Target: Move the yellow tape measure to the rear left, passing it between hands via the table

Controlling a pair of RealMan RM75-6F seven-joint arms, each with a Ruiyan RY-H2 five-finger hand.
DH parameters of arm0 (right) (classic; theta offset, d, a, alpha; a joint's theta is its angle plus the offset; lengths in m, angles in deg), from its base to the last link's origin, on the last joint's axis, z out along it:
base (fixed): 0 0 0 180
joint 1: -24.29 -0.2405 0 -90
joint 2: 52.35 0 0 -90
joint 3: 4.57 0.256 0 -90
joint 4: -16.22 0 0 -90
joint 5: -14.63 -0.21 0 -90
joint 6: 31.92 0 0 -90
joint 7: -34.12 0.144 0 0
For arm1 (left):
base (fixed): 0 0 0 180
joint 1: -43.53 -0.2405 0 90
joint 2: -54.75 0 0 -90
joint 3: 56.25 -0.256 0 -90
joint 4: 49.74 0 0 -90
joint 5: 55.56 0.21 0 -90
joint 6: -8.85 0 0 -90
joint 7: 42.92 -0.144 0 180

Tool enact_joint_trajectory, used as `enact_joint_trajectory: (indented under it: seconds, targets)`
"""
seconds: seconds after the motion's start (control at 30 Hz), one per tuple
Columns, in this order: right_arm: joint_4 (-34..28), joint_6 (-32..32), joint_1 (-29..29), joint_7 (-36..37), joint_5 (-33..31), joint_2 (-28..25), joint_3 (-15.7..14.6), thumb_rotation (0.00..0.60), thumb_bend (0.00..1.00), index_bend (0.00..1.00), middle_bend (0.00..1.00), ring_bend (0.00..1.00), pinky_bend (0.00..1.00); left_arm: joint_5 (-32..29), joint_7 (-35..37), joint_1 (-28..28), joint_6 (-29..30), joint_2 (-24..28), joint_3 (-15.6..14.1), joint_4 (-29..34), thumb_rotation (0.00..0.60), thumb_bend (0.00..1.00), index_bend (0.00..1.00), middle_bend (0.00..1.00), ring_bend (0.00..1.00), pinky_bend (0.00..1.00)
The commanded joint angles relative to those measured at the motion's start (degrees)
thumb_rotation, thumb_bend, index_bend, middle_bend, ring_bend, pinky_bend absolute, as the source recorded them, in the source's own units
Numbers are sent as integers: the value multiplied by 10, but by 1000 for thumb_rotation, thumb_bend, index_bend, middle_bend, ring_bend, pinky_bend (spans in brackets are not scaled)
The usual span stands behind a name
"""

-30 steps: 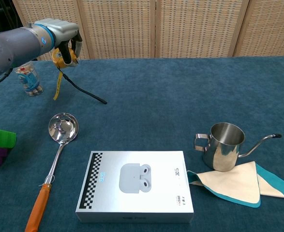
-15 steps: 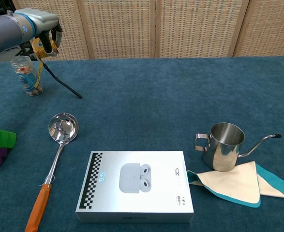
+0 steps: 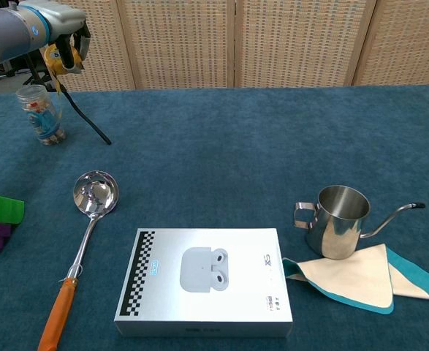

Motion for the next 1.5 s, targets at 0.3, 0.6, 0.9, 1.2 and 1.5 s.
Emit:
enact_joint_trajectory:
  seconds: [0.3, 0.6, 0.9, 1.2, 1.5]
  targets:
    - [6, 4, -1, 2, 0, 3, 2, 600, 105, 78, 0, 0, 0, 29, 11, -2, -13, -3, 4, -40, 600, 385, 822, 470, 515, 518]
    - [7, 5, -1, 5, 2, 4, 2, 600, 105, 78, 0, 0, 0, 46, 0, -7, -16, 0, 9, -58, 600, 379, 821, 471, 515, 518]
    - [9, 7, -1, 10, 4, 4, 3, 600, 105, 78, 0, 0, 0, 55, -16, -13, -22, -4, 18, -62, 600, 339, 703, 317, 399, 484]
    - [12, 7, -1, 14, 4, 6, 4, 600, 105, 78, 0, 0, 0, 50, -42, -11, -35, -8, 38, -69, 600, 296, 475, 67, 168, 299]
    - [12, 7, 0, 14, 6, 6, 4, 600, 105, 78, 0, 0, 0, 52, -58, -14, -33, -7, 50, -64, 600, 284, 450, 24, 135, 275]
